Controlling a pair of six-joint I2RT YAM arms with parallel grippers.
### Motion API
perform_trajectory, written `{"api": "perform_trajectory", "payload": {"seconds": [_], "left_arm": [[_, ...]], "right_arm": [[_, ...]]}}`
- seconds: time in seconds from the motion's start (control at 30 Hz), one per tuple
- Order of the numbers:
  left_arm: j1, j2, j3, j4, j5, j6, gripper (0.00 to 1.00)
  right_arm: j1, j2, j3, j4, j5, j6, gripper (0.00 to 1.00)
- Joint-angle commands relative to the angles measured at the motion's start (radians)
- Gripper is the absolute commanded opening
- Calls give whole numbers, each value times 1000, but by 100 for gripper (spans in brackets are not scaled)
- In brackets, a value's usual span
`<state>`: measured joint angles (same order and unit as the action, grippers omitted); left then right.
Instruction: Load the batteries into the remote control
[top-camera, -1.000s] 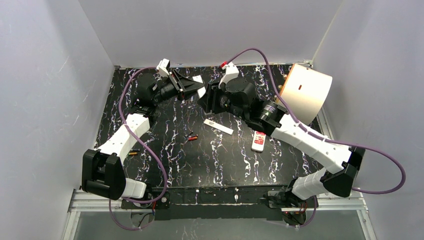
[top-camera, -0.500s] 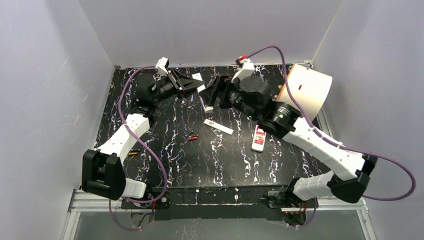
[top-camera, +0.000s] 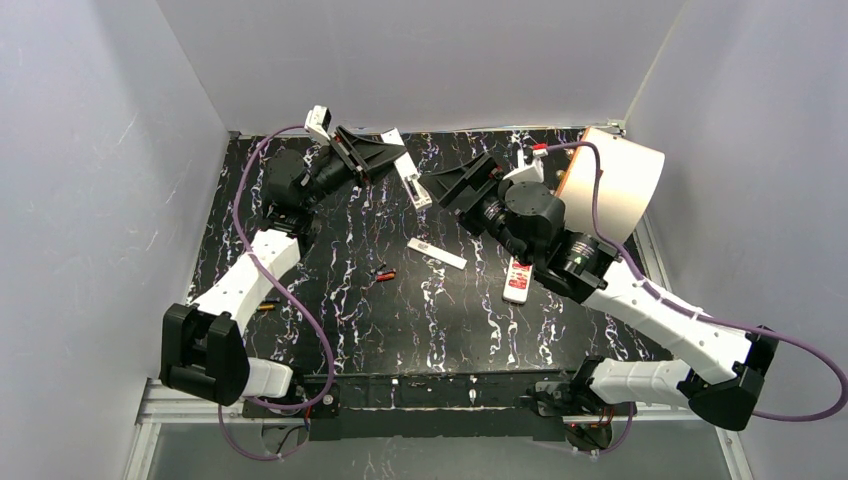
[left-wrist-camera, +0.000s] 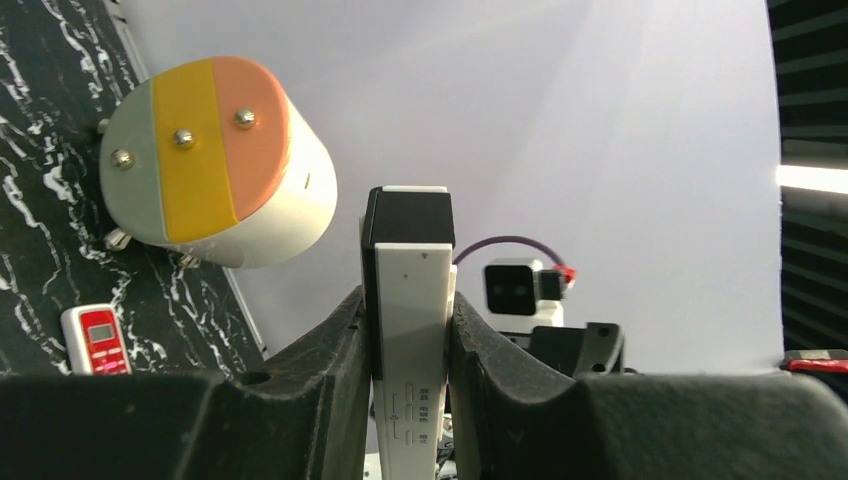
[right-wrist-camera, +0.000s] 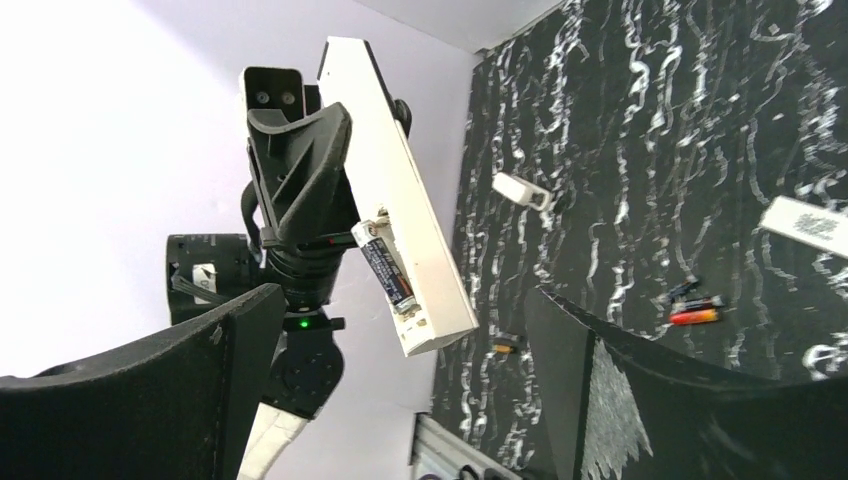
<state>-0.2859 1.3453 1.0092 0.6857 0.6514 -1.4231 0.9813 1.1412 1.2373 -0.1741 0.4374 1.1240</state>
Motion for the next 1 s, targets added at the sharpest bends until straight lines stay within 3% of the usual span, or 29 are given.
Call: {"api": "perform_trajectory", "payload": {"seconds": [0.0, 0.43, 0.97], "left_arm": [[-22, -20, 32, 104, -27, -49, 0], [-49, -35, 12, 117, -15, -26, 0], [-55, -26, 2, 144, 9, -14, 0]], "right_arm": [[-2, -11, -54, 190, -34, 141, 99], [-7, 52, -34, 246, -66, 215, 98], [-63, 101, 1, 201, -161, 280, 66]]}}
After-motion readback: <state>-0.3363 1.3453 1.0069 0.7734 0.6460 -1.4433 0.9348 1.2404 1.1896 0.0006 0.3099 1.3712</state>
